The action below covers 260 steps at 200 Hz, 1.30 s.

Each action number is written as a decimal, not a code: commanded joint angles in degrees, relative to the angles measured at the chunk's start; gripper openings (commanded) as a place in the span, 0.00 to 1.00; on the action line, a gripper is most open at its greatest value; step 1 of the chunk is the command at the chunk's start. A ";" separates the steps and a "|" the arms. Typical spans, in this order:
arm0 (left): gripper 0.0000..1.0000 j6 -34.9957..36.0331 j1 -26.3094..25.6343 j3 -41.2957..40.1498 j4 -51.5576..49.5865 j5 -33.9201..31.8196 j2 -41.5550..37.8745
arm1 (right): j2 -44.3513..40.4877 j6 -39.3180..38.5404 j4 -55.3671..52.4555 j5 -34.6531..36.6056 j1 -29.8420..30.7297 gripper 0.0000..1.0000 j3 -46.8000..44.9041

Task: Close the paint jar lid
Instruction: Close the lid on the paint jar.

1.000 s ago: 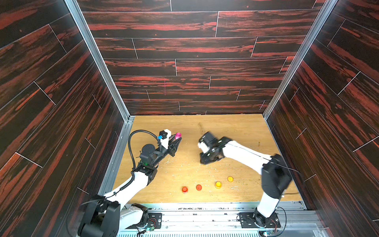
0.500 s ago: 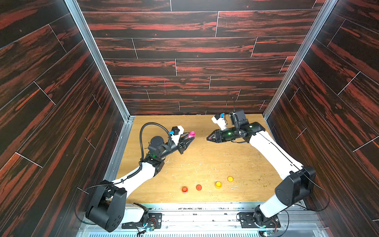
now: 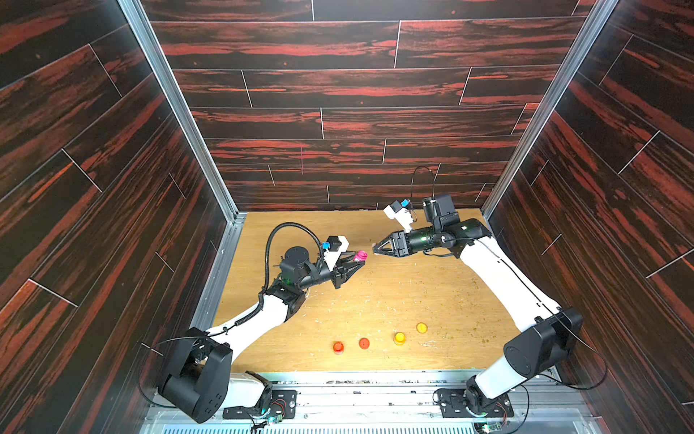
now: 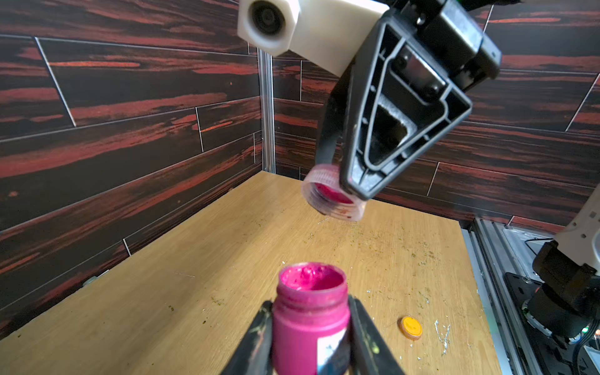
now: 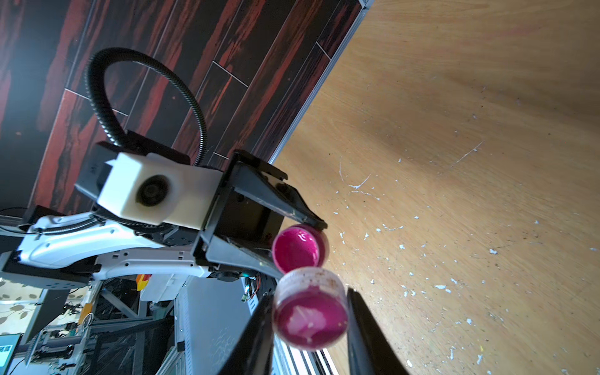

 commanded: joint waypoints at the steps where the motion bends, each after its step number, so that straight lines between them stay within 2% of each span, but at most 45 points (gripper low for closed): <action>1: 0.19 1.51 -0.42 1.52 -0.41 0.55 -1.20 | 0.23 0.38 -0.47 -1.73 0.84 0.30 1.00; 134: 0.19 3.35 -0.95 1.65 -2.26 -0.46 -2.67 | 1.83 0.96 1.16 0.07 2.34 0.29 -2.78; 260: 0.19 3.79 -1.47 2.05 -2.61 -0.37 -2.52 | 3.92 1.73 3.98 -1.95 3.54 0.29 -4.07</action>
